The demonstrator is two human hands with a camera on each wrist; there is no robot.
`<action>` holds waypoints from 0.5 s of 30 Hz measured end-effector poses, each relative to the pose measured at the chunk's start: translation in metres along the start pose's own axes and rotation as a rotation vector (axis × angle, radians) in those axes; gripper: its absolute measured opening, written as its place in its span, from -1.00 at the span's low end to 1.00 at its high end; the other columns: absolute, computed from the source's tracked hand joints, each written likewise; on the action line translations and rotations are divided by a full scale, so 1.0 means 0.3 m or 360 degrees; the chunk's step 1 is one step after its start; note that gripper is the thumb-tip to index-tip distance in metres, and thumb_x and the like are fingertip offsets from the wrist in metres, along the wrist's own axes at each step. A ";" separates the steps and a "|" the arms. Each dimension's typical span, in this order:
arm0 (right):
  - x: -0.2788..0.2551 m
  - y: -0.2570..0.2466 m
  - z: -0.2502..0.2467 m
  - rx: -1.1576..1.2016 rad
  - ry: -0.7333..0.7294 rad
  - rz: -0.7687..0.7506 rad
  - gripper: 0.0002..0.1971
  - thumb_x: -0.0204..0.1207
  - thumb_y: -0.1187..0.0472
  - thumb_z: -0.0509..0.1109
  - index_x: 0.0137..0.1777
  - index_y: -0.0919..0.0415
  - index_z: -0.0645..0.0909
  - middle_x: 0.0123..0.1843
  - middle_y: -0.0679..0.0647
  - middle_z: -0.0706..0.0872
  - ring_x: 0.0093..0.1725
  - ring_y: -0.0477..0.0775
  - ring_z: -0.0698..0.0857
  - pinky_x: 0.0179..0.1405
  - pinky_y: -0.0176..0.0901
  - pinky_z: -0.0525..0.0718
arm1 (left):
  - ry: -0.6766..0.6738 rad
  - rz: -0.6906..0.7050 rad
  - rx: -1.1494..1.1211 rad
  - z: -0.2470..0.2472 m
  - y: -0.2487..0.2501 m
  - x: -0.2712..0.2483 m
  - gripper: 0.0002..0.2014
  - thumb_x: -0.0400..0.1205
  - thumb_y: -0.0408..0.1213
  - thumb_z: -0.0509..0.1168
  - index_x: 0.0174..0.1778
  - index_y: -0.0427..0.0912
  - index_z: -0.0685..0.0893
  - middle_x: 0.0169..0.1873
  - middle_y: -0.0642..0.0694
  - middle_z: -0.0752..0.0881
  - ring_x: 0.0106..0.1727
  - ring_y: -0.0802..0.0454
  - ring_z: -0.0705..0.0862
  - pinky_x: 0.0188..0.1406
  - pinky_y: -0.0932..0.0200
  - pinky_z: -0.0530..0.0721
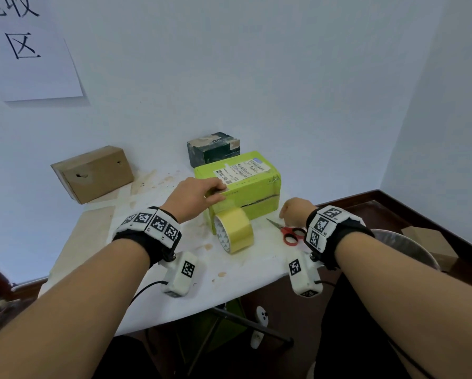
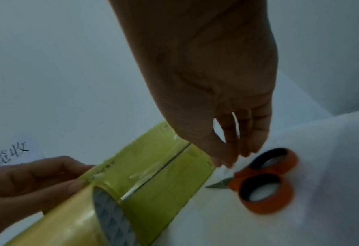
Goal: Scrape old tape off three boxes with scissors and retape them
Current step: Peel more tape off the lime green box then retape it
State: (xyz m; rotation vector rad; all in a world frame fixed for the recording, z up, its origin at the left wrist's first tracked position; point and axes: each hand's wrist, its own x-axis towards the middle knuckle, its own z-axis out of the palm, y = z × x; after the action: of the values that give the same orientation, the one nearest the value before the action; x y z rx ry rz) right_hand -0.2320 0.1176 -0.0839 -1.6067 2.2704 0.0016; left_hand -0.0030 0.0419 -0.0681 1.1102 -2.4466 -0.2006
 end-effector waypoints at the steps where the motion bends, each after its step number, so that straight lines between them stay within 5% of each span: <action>1: -0.009 -0.006 0.005 -0.0217 -0.0105 -0.0026 -0.72 0.66 0.25 0.19 0.26 0.32 0.62 0.35 0.21 0.62 0.27 0.19 0.62 0.22 -0.15 0.57 | -0.0003 -0.0006 -0.0008 0.000 -0.001 -0.001 -0.74 0.65 -0.10 0.34 0.21 -0.08 0.69 0.10 0.06 0.77 -0.09 0.22 0.60 -0.08 0.37 0.40; 3: -0.010 -0.018 0.006 -0.0490 -0.0217 -0.0054 -0.76 0.65 0.19 0.23 0.13 0.31 0.65 0.27 0.26 0.64 0.10 0.19 0.61 0.04 -0.19 0.54 | -0.0007 -0.0012 -0.0021 0.000 0.000 -0.003 -0.74 0.65 -0.11 0.34 0.21 -0.09 0.69 0.12 0.06 0.77 -0.02 0.16 0.66 -0.05 0.36 0.42; 7: 0.007 -0.037 0.004 -0.0703 -0.0258 -0.0096 -0.61 0.51 0.15 0.40 0.33 0.26 0.61 0.02 0.15 0.66 0.13 0.21 0.63 0.09 -0.18 0.55 | -0.0013 -0.0007 -0.0016 -0.003 0.006 -0.004 -0.73 0.65 -0.10 0.33 0.22 -0.09 0.69 0.12 0.06 0.76 -0.08 0.22 0.59 -0.10 0.38 0.39; 10: -0.003 -0.028 0.017 -0.0746 -0.0260 -0.0047 -0.84 0.57 0.15 0.33 -0.07 0.26 0.61 -0.37 0.06 0.44 -0.25 0.14 0.53 -0.06 -0.17 0.51 | -0.0025 -0.0018 -0.0023 -0.006 0.010 -0.005 -0.74 0.65 -0.09 0.33 0.22 -0.08 0.69 0.13 0.07 0.76 -0.07 0.24 0.59 -0.09 0.38 0.39; 13: -0.014 0.005 0.024 -0.0585 -0.0129 0.0019 -0.74 0.54 0.16 0.36 -0.36 0.21 0.50 -0.37 0.06 0.49 -0.33 0.10 0.52 -0.16 -0.20 0.45 | -0.0030 -0.0021 -0.0037 -0.008 0.015 -0.008 -0.74 0.65 -0.10 0.33 0.21 -0.09 0.70 0.12 0.06 0.76 -0.04 0.19 0.63 -0.06 0.36 0.42; 15: -0.010 0.020 0.015 -0.0387 -0.0036 0.0004 -0.86 0.50 0.15 0.42 -0.11 0.23 0.65 -0.17 0.11 0.70 -0.10 0.13 0.67 -0.13 -0.18 0.56 | -0.0035 -0.0028 -0.0059 -0.011 0.016 -0.008 -0.75 0.65 -0.11 0.33 0.20 -0.09 0.70 0.12 0.06 0.77 -0.02 0.16 0.65 -0.05 0.35 0.44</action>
State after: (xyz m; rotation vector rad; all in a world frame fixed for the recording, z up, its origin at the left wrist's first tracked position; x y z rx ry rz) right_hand -0.2353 0.1234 -0.0885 -1.7106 2.3281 0.3064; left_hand -0.0034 0.0471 -0.0644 1.1191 -2.4431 -0.2641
